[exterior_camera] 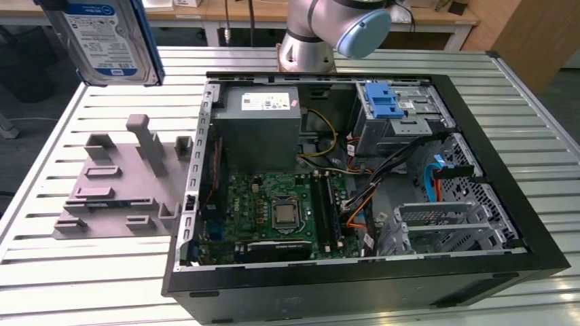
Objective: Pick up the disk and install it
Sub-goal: 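Pick up the disk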
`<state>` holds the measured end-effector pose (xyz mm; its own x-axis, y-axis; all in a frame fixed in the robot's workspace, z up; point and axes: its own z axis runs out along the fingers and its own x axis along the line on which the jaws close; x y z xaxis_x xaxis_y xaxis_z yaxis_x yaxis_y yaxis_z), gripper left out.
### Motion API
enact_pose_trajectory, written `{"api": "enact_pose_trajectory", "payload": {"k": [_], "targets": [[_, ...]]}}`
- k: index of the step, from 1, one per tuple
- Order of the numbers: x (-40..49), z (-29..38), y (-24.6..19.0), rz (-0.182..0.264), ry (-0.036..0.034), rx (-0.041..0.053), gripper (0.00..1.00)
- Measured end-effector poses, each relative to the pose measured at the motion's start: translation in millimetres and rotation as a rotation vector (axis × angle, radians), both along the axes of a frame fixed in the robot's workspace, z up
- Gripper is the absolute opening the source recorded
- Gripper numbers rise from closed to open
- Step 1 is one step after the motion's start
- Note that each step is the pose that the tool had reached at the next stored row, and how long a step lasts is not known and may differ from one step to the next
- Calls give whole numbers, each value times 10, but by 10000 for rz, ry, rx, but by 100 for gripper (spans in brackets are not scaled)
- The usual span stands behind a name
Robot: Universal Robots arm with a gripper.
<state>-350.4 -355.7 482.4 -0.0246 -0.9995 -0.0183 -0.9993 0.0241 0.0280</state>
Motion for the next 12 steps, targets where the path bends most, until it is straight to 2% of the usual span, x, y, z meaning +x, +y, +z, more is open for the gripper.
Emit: {"api": "enact_pose_trajectory", "payload": {"k": [12], "targets": [[31,-9,-6,0,0,0,36]]}}
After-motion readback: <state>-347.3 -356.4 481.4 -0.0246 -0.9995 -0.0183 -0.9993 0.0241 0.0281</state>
